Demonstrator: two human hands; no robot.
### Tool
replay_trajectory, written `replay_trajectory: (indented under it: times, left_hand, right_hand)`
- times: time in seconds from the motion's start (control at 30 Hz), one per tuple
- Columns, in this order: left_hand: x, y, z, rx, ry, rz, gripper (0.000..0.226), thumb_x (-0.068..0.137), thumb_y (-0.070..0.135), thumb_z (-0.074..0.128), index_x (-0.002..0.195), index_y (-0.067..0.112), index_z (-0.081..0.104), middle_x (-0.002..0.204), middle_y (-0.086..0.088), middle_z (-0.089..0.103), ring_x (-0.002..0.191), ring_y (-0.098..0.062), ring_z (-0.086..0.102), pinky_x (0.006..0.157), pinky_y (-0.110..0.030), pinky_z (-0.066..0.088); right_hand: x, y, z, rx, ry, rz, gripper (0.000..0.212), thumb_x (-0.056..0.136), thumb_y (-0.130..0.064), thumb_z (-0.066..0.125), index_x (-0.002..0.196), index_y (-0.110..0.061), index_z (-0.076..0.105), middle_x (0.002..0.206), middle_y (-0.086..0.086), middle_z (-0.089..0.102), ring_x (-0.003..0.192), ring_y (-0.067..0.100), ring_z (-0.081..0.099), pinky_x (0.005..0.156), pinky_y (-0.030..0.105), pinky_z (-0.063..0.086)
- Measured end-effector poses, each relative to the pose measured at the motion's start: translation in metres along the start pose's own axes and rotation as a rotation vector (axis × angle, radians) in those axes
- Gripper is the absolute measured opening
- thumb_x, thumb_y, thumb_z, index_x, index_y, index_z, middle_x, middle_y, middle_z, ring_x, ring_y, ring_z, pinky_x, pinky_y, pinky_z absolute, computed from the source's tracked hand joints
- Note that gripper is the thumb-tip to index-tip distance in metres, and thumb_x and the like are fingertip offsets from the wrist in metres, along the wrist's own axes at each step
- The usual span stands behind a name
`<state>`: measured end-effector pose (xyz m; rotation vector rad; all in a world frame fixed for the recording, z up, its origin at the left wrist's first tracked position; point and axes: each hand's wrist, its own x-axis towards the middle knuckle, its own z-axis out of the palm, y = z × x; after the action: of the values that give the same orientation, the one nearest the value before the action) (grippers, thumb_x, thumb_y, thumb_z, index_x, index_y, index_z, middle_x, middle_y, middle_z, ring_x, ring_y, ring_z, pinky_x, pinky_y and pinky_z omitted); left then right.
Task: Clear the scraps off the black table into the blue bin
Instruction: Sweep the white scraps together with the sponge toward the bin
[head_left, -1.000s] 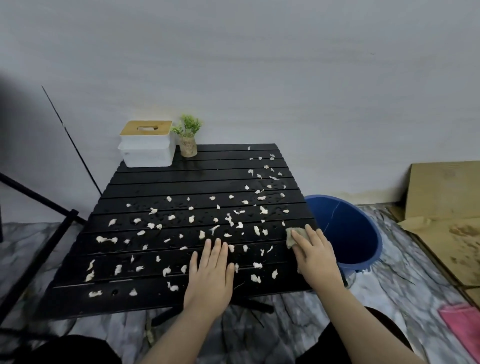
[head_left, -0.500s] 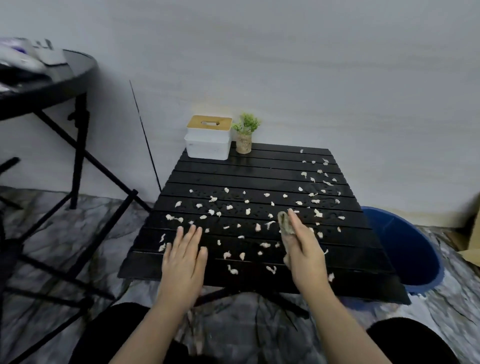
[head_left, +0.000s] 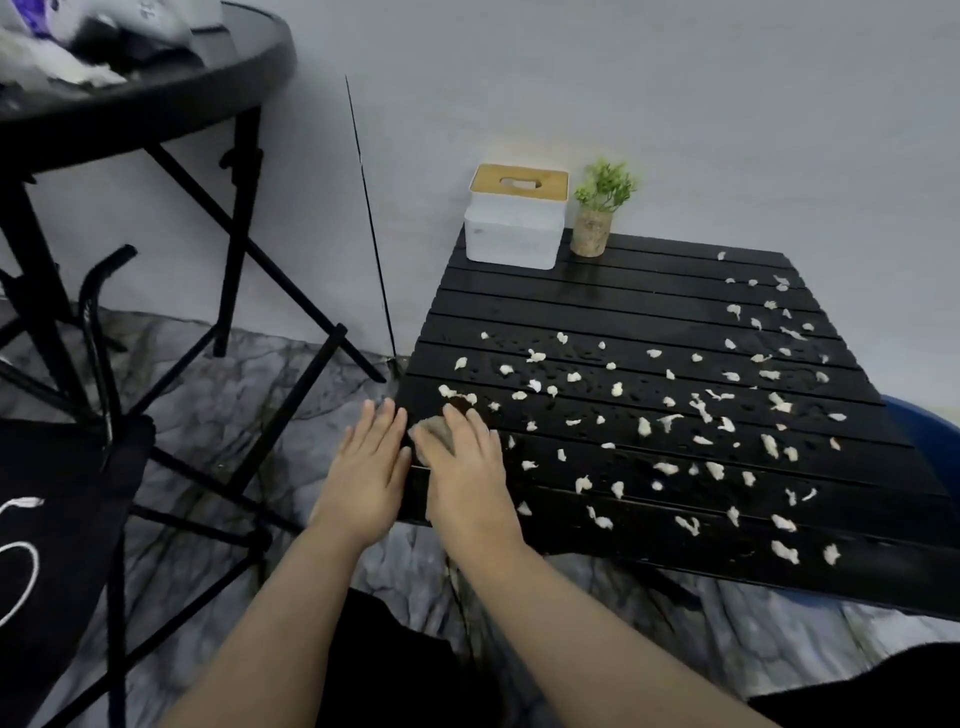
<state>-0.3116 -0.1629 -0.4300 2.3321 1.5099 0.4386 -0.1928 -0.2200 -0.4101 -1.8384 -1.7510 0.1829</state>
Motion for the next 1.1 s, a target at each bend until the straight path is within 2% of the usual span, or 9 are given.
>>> replay_trajectory:
  times: [0.13,0.33,0.47,0.57,0.7,0.8,0.87,0.97,1.1]
  left_hand:
    - [0.001,0.0,0.0,0.023,-0.02,0.022,0.082,0.077,0.053,-0.006,0.146,0.014,0.012,0.157,0.003,0.004,0.135,-0.002,-0.017,0.112,-0.023,-0.011]
    - [0.001,0.002,-0.001,-0.015,-0.025,0.042,0.065,0.087,0.042,0.008,0.146,0.016,0.017,0.157,0.002,0.01,0.135,0.002,-0.005,0.113,-0.019,-0.005]
    - [0.002,0.002,-0.002,-0.047,-0.026,0.051,0.074,0.083,0.05,0.005,0.145,0.014,0.021,0.157,0.0,0.013,0.139,-0.001,0.001,0.113,-0.019,-0.002]
    - [0.003,0.003,-0.004,-0.073,-0.046,0.017,0.062,0.092,0.047,0.016,0.146,0.015,0.02,0.157,0.0,0.011,0.14,-0.002,0.001,0.112,-0.018,-0.002]
    - [0.012,0.01,-0.009,-0.153,-0.056,-0.055,0.05,0.098,0.03,0.027,0.146,0.017,0.017,0.157,0.003,0.011,0.145,-0.008,0.004,0.114,-0.02,0.0]
    - [0.036,0.017,-0.012,-0.158,-0.031,-0.052,0.051,0.099,0.032,0.024,0.147,0.017,0.015,0.157,0.004,0.011,0.145,-0.009,0.001,0.118,-0.027,0.002]
    - [0.055,0.019,-0.011,-0.117,-0.041,-0.043,0.051,0.099,0.031,0.024,0.147,0.016,0.015,0.158,0.002,0.011,0.146,-0.011,0.0,0.118,-0.029,0.001]
    - [0.073,0.017,-0.004,-0.054,-0.082,-0.04,0.051,0.099,0.028,0.027,0.147,0.014,0.016,0.158,-0.002,0.01,0.146,-0.016,0.001,0.118,-0.032,0.003]
    - [0.075,0.012,0.002,-0.081,-0.085,-0.052,0.049,0.099,0.025,0.027,0.146,0.013,0.018,0.158,-0.002,0.009,0.146,-0.016,0.0,0.119,-0.033,0.005]
  right_hand:
    - [-0.008,0.022,-0.002,-0.198,-0.04,-0.007,0.044,0.076,-0.018,0.036,0.107,-0.022,0.068,0.114,0.01,0.065,0.109,0.035,0.06,0.094,0.055,0.047]
    - [-0.013,0.066,-0.038,-0.103,0.264,0.246,0.04,0.072,0.003,0.046,0.103,-0.007,0.069,0.115,0.02,0.062,0.109,0.041,0.054,0.09,0.053,0.049]
    - [0.002,0.021,-0.006,-0.12,0.102,0.011,0.042,0.067,0.002,0.06,0.105,-0.014,0.067,0.121,0.019,0.06,0.116,0.043,0.052,0.093,0.054,0.047]
    - [-0.006,0.024,-0.002,-0.21,0.024,-0.105,0.045,0.068,-0.005,0.048,0.103,-0.024,0.069,0.121,0.013,0.063,0.116,0.04,0.055,0.09,0.051,0.047]
    - [-0.013,0.071,-0.034,-0.109,0.115,0.098,0.05,0.063,0.004,0.054,0.105,-0.019,0.07,0.125,0.017,0.06,0.117,0.042,0.052,0.093,0.055,0.047]
    - [0.007,0.076,-0.048,0.121,0.205,0.238,0.047,0.074,0.015,0.057,0.113,-0.009,0.066,0.132,0.02,0.05,0.125,0.037,0.041,0.105,0.04,0.034]
    - [0.039,0.062,-0.043,0.176,0.214,0.216,0.044,0.079,0.012,0.055,0.117,-0.008,0.063,0.137,0.019,0.045,0.13,0.035,0.036,0.108,0.035,0.029]
    - [0.08,0.038,-0.012,0.162,0.127,0.141,0.04,0.081,0.002,0.05,0.116,-0.009,0.063,0.138,0.019,0.044,0.133,0.035,0.032,0.11,0.045,0.03]
    - [0.087,0.03,0.022,0.063,0.099,0.171,0.031,0.087,-0.027,0.055,0.112,-0.01,0.065,0.137,0.014,0.047,0.138,0.034,0.026,0.111,0.048,0.026]
